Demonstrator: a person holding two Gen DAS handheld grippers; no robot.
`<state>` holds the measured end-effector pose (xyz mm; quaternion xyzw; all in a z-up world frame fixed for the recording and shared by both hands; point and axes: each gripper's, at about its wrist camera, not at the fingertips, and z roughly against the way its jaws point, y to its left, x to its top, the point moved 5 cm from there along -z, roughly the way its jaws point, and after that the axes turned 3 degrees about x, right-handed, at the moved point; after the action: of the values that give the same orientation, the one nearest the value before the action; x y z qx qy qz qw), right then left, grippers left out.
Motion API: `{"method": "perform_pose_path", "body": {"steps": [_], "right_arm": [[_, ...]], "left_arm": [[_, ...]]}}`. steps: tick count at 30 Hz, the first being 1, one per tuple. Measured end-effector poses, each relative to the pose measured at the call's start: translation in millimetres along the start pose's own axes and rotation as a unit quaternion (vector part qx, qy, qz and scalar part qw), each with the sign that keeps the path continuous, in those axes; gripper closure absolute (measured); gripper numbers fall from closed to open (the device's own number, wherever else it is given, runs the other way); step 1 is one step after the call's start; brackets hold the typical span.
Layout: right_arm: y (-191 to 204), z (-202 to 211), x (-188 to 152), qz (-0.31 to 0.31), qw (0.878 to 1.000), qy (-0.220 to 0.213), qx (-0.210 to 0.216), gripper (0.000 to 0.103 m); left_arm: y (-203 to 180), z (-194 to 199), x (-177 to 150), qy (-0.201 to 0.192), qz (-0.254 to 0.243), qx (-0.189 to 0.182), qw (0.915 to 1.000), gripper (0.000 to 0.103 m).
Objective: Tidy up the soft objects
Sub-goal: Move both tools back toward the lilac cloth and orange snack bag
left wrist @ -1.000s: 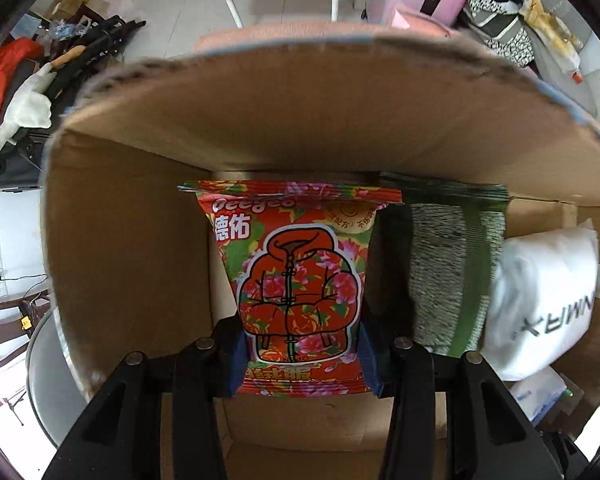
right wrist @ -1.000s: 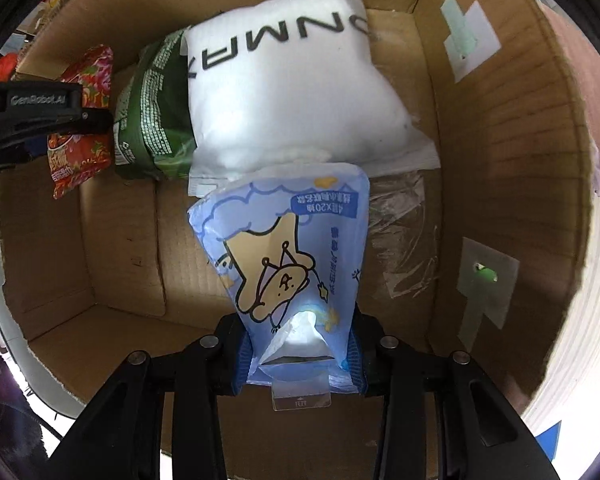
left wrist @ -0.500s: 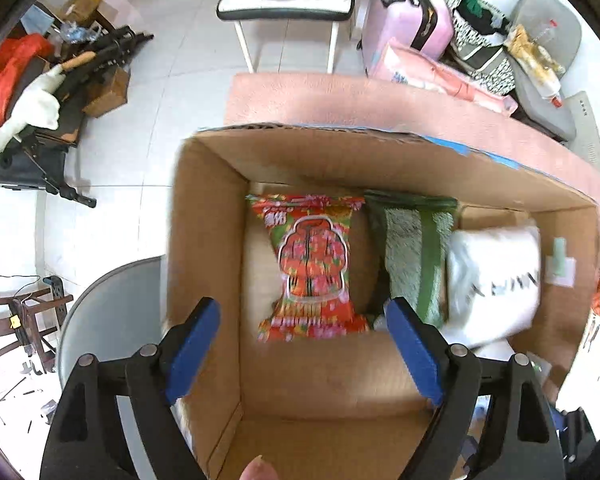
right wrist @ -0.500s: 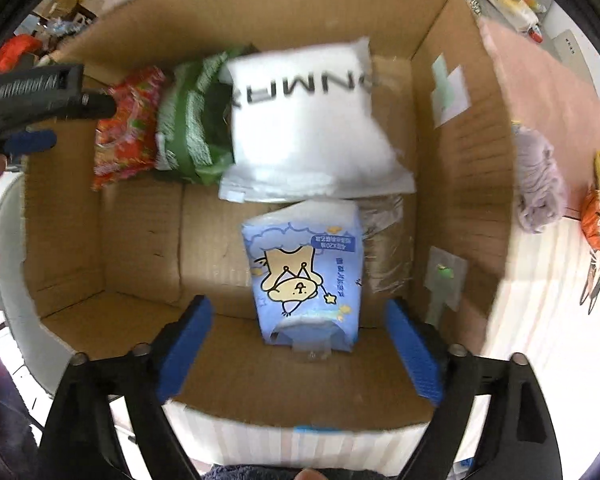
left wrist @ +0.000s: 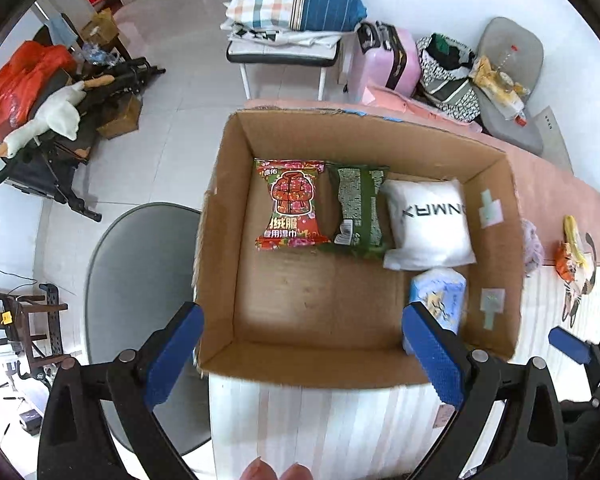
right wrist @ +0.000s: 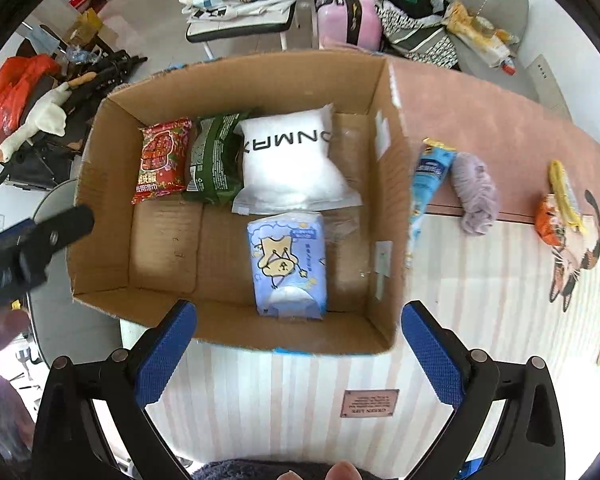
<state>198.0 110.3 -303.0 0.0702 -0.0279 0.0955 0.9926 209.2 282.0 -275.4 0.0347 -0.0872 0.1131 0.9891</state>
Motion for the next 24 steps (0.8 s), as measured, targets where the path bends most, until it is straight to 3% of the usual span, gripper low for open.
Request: {"method": "perform_pose_path", "body": {"steps": [11, 17, 21, 24], "right_arm": [[-7, 59, -29, 0.011, 0.999, -0.043, 0.021, 0.0], [-14, 77, -36, 0.014, 0.997, -0.053, 0.054, 0.0], [-33, 90, -36, 0.001, 0.994, -0.063, 0.092, 0.0], [-66, 99, -34, -0.016, 0.993, -0.076, 0.084, 0.0]], "left_arm": [[-14, 66, -23, -0.06, -0.001, 0.007, 0.9982, 0.001], [-30, 85, -34, -0.066, 0.006, 0.014, 0.9977, 0.001], [-55, 95, -33, -0.086, 0.013, 0.014, 0.9961, 0.001], [-88, 97, -27, -0.093, -0.005, 0.012, 0.9956, 0.001]]}}
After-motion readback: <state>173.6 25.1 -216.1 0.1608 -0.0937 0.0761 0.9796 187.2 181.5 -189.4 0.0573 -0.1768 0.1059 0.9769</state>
